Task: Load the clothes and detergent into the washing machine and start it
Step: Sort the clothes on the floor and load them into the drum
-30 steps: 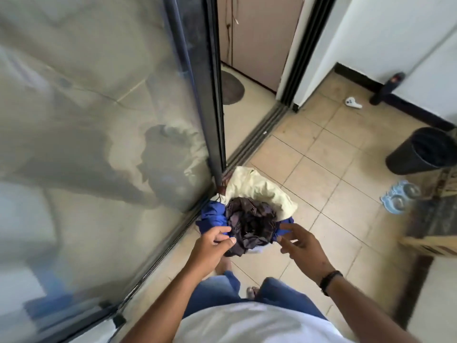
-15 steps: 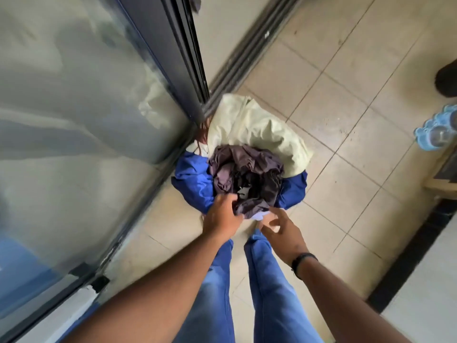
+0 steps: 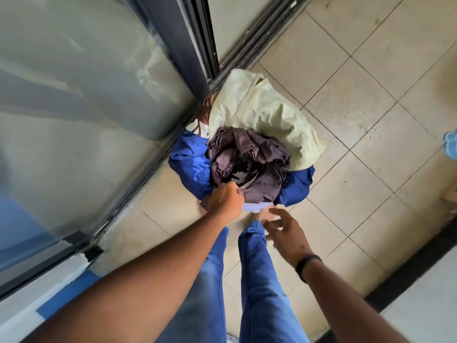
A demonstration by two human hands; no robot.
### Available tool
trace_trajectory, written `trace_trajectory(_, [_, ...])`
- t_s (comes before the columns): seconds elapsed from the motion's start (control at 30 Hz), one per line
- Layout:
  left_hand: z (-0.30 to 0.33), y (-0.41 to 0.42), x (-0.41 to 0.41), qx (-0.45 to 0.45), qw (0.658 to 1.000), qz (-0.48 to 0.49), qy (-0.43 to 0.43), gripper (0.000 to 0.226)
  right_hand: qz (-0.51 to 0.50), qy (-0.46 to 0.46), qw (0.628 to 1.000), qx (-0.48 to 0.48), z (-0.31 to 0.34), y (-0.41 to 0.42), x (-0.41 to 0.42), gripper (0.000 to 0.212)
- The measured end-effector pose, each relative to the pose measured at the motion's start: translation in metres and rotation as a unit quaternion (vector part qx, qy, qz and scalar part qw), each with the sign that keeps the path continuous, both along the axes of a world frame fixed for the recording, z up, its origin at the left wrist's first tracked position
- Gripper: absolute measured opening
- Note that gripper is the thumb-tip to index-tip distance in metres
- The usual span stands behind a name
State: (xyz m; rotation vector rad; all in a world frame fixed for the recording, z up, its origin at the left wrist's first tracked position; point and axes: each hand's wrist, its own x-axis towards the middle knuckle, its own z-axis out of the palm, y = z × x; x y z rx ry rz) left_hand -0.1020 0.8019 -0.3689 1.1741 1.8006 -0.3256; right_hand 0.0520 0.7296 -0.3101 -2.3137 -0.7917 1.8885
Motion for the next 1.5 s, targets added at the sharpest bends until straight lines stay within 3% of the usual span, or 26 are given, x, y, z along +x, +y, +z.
trace_trajectory(0.07, [0.017, -0.006, 0.01, 0.054, 0.995, 0.063, -0.062, 0.03, -0.064, 0.013, 0.998, -0.013, -0.002, 0.021, 0.007, 0.034])
trace_trajectory(0.17, [0.045, -0.027, 0.03, 0.13, 0.956, 0.191, -0.182, 0.023, -0.107, 0.056, 0.988, -0.092, -0.005, 0.049, 0.017, 0.049])
trace_trajectory(0.27, [0.076, -0.054, 0.047, 0.163, 0.919, 0.227, -0.278, 0.027, -0.061, 0.081, 0.987, -0.124, -0.012, 0.069, 0.021, 0.049])
trace_trajectory(0.37, [0.099, -0.081, 0.053, 0.154, 0.906, 0.225, -0.324, 0.026, 0.013, 0.029, 0.995, -0.099, -0.026, 0.083, 0.02, 0.042])
trace_trajectory(0.43, [0.096, -0.093, 0.052, 0.142, 0.913, 0.241, -0.295, 0.026, 0.096, -0.023, 0.992, -0.079, -0.038, 0.087, 0.019, 0.03])
trace_trajectory(0.53, [0.085, -0.091, 0.044, 0.115, 0.919, 0.305, -0.222, 0.038, 0.222, -0.106, 0.969, -0.025, -0.025, 0.096, 0.013, 0.032])
trace_trajectory(0.63, [0.065, -0.085, 0.023, 0.098, 0.937, 0.31, -0.125, 0.05, 0.222, -0.169, 0.947, 0.162, 0.019, 0.113, 0.005, 0.023])
trace_trajectory(0.73, [0.041, -0.085, -0.003, 0.091, 0.957, 0.27, -0.058, 0.048, 0.207, -0.187, 0.882, 0.381, 0.055, 0.101, -0.006, 0.016])
trace_trajectory(0.77, [0.034, -0.084, -0.01, 0.089, 0.963, 0.249, -0.048, 0.047, 0.207, -0.182, 0.872, 0.405, 0.058, 0.087, -0.011, 0.017])
trace_trajectory(0.83, [0.027, -0.08, -0.021, 0.087, 0.973, 0.21, -0.036, 0.041, 0.263, -0.162, 0.889, 0.338, 0.045, 0.056, -0.016, 0.023])
trace_trajectory(0.9, [0.028, -0.077, -0.029, 0.081, 0.978, 0.191, -0.025, 0.037, 0.363, -0.112, 0.916, 0.126, 0.028, 0.033, -0.016, 0.032])
trace_trajectory(0.93, [0.029, -0.077, -0.033, 0.08, 0.979, 0.184, -0.024, 0.035, 0.404, -0.091, 0.909, 0.036, 0.025, 0.027, -0.015, 0.034])
trace_trajectory(0.97, [0.032, -0.078, -0.037, 0.08, 0.98, 0.182, -0.026, 0.034, 0.423, -0.091, 0.901, 0.004, 0.028, 0.025, -0.015, 0.033])
trace_trajectory(1.03, [0.041, -0.076, -0.043, 0.078, 0.977, 0.197, -0.038, 0.034, 0.402, -0.143, 0.898, 0.11, 0.05, 0.033, -0.018, 0.024])
trace_trajectory(1.1, [0.061, -0.072, -0.048, 0.082, 0.968, 0.229, -0.067, 0.034, 0.274, -0.184, 0.9, 0.285, 0.09, 0.051, -0.015, 0.022])
trace_trajectory(1.17, [0.09, -0.064, -0.049, 0.094, 0.966, 0.225, -0.091, 0.033, 0.142, -0.194, 0.885, 0.398, 0.126, 0.067, -0.007, 0.033])
trace_trajectory(1.23, [0.123, -0.053, -0.05, 0.108, 0.971, 0.189, -0.099, 0.032, 0.177, -0.206, 0.886, 0.376, 0.146, 0.077, -0.005, 0.042])
trace_trajectory(1.33, [0.173, -0.04, -0.056, 0.107, 0.977, 0.133, -0.127, 0.03, 0.291, -0.192, 0.913, 0.212, 0.185, 0.091, -0.006, 0.036])
trace_trajectory(1.4, [0.202, -0.034, -0.061, 0.106, 0.98, 0.103, -0.134, 0.029, 0.206, -0.199, 0.912, 0.293, 0.227, 0.096, -0.008, 0.044])
trace_trajectory(1.47, [0.234, -0.029, -0.066, 0.124, 0.977, 0.094, -0.143, 0.03, 0.1, -0.202, 0.874, 0.43, 0.279, 0.094, -0.017, 0.054])
trace_trajectory(1.5, [0.25, -0.024, -0.068, 0.124, 0.977, 0.081, -0.153, 0.03, 0.095, -0.189, 0.861, 0.463, 0.297, 0.091, -0.021, 0.056])
